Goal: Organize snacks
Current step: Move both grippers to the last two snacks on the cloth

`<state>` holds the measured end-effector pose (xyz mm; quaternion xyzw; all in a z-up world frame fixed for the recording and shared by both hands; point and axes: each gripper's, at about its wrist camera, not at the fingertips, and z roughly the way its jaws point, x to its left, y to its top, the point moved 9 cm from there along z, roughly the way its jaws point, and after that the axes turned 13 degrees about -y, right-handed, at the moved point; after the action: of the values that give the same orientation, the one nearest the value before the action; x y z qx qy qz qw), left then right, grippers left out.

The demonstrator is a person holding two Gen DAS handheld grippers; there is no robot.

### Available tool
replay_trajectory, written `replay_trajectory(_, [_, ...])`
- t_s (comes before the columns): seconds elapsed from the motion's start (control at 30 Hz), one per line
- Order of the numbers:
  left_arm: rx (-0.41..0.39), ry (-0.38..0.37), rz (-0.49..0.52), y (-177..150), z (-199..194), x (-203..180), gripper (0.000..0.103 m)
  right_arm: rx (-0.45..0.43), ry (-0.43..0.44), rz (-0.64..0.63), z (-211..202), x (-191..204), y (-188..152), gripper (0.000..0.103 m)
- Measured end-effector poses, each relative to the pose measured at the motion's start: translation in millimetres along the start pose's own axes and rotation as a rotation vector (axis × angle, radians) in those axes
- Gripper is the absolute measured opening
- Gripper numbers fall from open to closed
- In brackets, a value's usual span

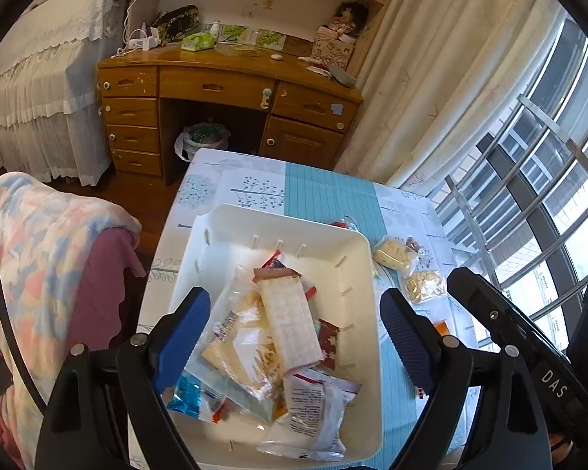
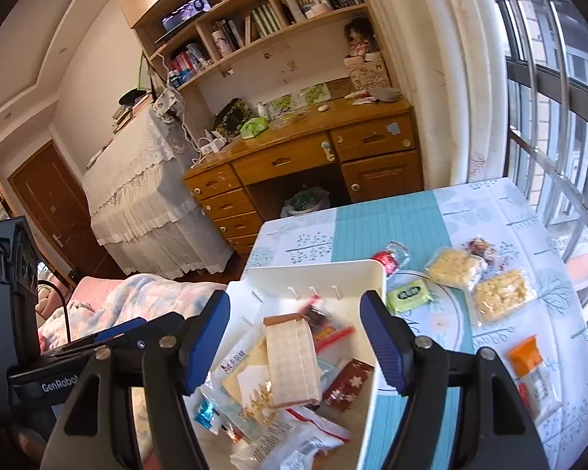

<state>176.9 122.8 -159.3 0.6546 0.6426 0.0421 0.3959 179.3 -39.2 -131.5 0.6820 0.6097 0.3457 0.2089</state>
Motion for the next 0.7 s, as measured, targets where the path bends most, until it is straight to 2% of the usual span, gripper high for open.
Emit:
replay_trajectory(0.37, [0.009,-0.041,0.097,-16,9,-67,0.088,-0.019,-0.062,0.034,-32,-56,-10,0.069])
replay_trajectory(0.7, [0.023,-0.055,0.121,-32,29,-128,0.088,-0.013,-0.1,0.043,-55,-121,-19,0.069])
